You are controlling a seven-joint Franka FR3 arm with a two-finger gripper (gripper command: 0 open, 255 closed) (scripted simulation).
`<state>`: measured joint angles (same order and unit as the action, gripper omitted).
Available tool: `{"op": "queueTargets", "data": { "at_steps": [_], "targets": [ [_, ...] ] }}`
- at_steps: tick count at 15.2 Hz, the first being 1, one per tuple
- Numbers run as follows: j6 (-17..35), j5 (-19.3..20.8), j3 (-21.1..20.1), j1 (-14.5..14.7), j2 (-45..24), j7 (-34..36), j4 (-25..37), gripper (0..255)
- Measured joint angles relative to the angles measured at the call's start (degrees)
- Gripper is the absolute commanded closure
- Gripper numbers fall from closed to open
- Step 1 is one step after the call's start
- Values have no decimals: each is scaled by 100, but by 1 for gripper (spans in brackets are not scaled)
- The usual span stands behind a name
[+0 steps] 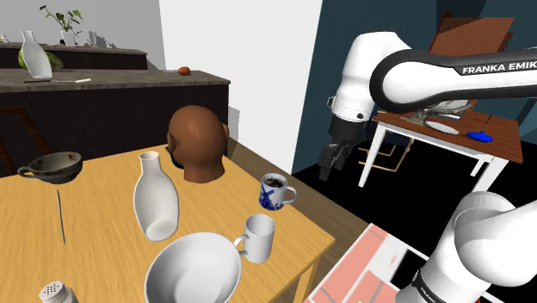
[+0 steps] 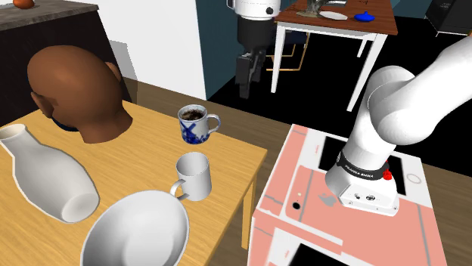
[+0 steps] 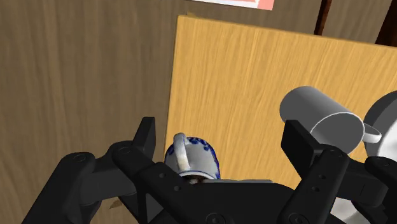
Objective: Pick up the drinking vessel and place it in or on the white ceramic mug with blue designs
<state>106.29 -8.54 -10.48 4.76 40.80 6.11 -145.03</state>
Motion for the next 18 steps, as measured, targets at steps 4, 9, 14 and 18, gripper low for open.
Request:
{"op": "queueTargets", "data": {
  "at_steps": [4, 9, 14, 18],
  "targets": [
    [855, -159, -348, 163, -461, 127, -160, 0],
    [1924, -258, -844, 323, -1206, 369, -180, 0],
    [2983, -43, -1362, 314, -2221, 713, 52, 0],
    [3461, 99, -1548, 296, -2595, 889, 26, 0]
  ]
}}
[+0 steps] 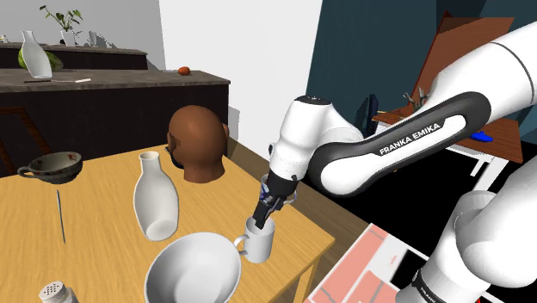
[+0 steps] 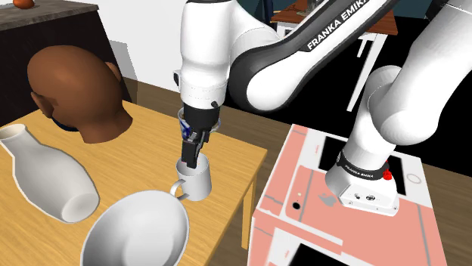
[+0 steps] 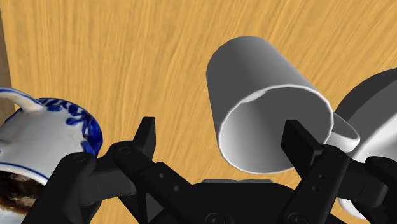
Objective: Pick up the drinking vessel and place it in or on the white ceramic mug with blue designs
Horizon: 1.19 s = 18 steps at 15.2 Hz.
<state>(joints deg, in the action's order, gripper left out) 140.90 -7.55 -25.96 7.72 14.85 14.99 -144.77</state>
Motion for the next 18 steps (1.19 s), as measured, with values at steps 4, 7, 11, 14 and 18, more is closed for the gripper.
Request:
{"op": "queueTargets", "data": {
  "at_steps": [4, 7, 11, 14, 18],
  "targets": [
    [369, 141, -87, -56, -299, 119, -78, 0],
    [495, 216, -113, -88, -431, 169, -78, 0],
    [513, 229, -115, -94, -452, 174, -74, 0],
    [513, 229, -115, -94, -452, 174, -74, 255],
    [513, 230, -113, -96, -452, 174, -75, 255]
  ]
}}
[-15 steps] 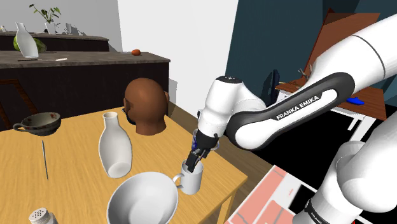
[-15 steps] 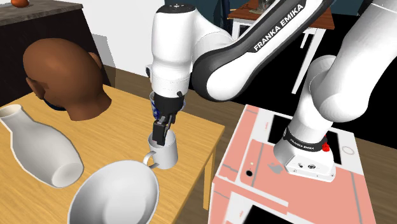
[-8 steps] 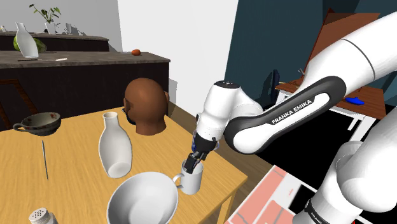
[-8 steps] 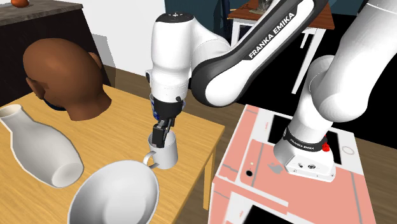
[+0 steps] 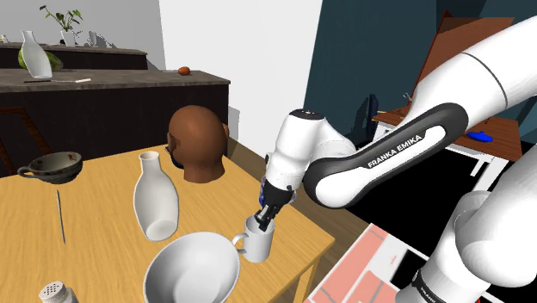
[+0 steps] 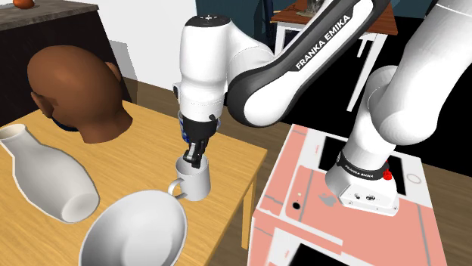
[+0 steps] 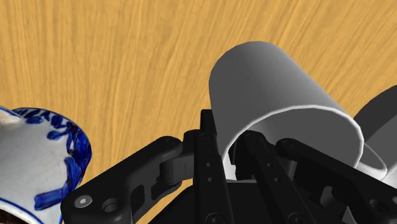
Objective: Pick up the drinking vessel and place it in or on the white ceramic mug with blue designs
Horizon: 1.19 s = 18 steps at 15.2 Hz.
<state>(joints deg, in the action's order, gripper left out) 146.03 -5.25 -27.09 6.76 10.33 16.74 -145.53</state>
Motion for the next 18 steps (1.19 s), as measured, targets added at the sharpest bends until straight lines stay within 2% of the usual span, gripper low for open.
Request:
{"op": "queueTargets", "data": {
  "at_steps": [6, 18],
  "targets": [
    [-97, -40, 18, 14, 71, -33, 29, 255],
    [-1136, -281, 203, 103, 697, -251, 477, 255]
  ]
}}
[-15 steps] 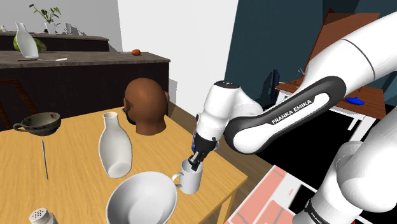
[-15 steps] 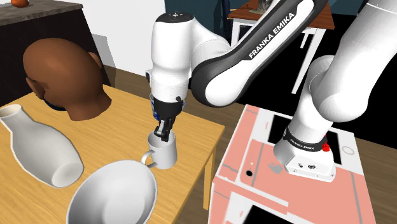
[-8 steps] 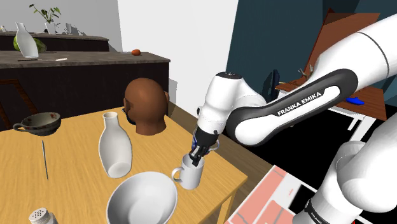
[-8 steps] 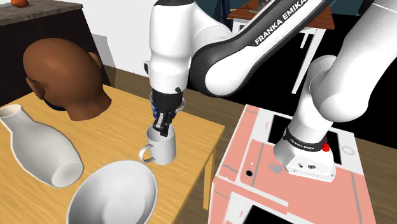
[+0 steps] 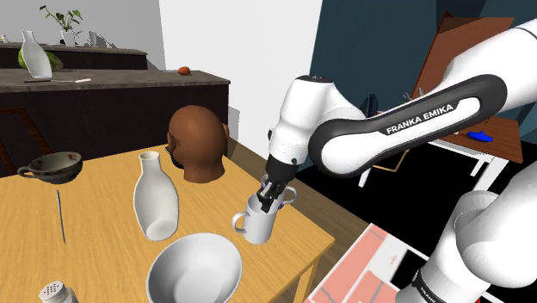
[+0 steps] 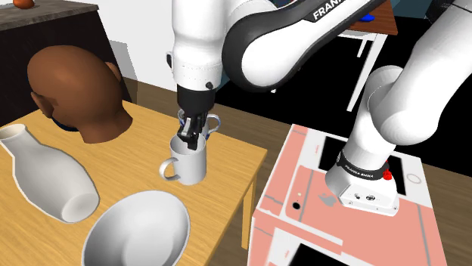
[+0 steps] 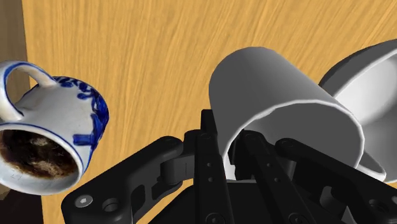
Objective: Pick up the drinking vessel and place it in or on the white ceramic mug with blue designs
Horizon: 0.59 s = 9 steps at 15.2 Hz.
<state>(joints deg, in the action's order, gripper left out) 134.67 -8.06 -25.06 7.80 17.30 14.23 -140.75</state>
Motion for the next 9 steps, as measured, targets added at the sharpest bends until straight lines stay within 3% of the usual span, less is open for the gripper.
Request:
{"op": "queueTargets", "data": {
  "at_steps": [9],
  "targets": [
    [-766, -51, 112, 24, 314, -55, 463, 255]
  ]
}}
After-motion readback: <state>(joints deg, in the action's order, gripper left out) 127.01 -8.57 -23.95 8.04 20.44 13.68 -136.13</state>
